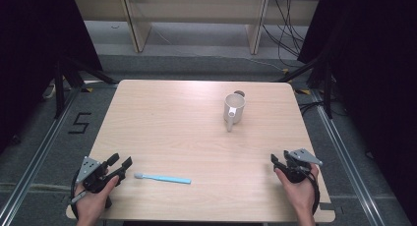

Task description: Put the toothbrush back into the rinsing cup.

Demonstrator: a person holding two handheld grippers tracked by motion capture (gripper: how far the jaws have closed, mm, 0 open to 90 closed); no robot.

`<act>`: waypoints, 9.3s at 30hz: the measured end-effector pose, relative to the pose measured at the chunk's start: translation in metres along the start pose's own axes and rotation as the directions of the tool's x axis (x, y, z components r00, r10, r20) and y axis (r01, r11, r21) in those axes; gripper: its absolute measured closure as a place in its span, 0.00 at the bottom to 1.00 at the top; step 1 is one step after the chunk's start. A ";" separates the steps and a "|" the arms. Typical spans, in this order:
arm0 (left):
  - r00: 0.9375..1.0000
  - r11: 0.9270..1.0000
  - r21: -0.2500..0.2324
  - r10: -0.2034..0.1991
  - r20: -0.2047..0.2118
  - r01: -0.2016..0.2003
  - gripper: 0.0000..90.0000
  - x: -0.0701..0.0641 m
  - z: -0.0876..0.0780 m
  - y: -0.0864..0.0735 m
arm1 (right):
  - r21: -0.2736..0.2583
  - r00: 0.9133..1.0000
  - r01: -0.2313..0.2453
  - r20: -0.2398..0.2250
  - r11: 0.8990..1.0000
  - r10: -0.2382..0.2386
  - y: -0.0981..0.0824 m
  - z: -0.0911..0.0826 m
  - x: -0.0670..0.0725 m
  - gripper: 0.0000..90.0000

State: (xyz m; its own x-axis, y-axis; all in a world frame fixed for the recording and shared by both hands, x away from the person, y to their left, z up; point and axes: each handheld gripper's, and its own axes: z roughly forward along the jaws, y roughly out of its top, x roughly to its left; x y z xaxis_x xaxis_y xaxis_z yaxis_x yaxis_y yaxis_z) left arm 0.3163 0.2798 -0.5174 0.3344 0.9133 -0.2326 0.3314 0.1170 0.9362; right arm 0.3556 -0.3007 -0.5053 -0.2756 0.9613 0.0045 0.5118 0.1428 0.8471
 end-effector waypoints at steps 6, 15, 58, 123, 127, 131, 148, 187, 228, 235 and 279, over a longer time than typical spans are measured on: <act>1.000 1.000 0.019 0.005 0.003 -0.006 0.45 -0.007 0.003 0.003 | 0.016 1.000 0.000 -0.012 1.000 0.000 -0.001 0.000 -0.004 0.51; 0.995 0.994 0.075 0.074 0.074 -0.079 0.44 -0.022 0.000 0.013 | 0.030 0.999 0.008 -0.040 1.000 -0.007 0.008 0.001 0.005 0.51; 0.322 0.110 0.304 0.432 0.842 -0.946 0.67 -0.101 0.092 0.059 | 0.108 0.993 0.088 -0.094 0.990 -0.078 0.016 -0.001 0.019 0.51; 0.315 -0.029 0.341 0.321 0.893 -0.939 0.86 -0.119 0.116 0.045 | 0.086 0.989 0.115 -0.107 0.990 -0.105 0.016 0.001 0.019 0.50; 0.305 -0.033 0.331 0.318 0.898 -0.943 0.87 -0.120 0.115 0.044 | 0.091 0.988 0.115 -0.110 0.989 -0.105 0.016 0.000 0.019 0.50; 0.288 -0.034 0.315 0.324 0.901 -0.949 0.87 -0.121 0.112 0.043 | 0.106 0.987 0.115 -0.124 0.988 -0.102 0.017 0.000 0.022 0.51; 0.188 -0.077 0.238 0.403 0.896 -0.968 0.87 -0.146 0.106 0.074 | 0.138 0.905 0.296 -0.356 0.945 -0.232 0.043 -0.006 0.068 0.59; 0.071 -0.132 0.138 0.418 0.906 -0.981 0.87 -0.201 0.121 0.093 | 0.042 0.618 0.630 -0.632 0.776 -0.468 0.072 0.008 0.183 0.61; 0.042 -0.129 0.105 0.416 0.908 -0.986 0.87 -0.211 0.121 0.098 | 0.012 0.587 0.633 -0.660 0.774 -0.469 0.064 0.014 0.184 0.81; 0.041 -0.126 0.102 0.417 0.908 -0.987 0.87 -0.212 0.121 0.097 | -0.002 0.564 0.648 -0.671 0.761 -0.482 0.065 0.015 0.184 0.87; 0.491 0.641 0.077 0.498 0.715 -0.763 0.57 -0.149 0.074 0.118 | -0.083 0.759 0.453 -0.488 0.888 -0.432 0.055 0.011 0.141 0.88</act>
State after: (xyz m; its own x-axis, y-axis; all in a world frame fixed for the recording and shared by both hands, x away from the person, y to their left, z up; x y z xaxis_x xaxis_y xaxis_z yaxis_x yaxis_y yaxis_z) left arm 0.3711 0.1282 -0.3918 0.9598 0.2278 0.1640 0.0253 -0.6522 0.7576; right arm 0.3538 -0.1550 -0.4641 -0.8271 0.5525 -0.1034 0.2625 0.5423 0.7981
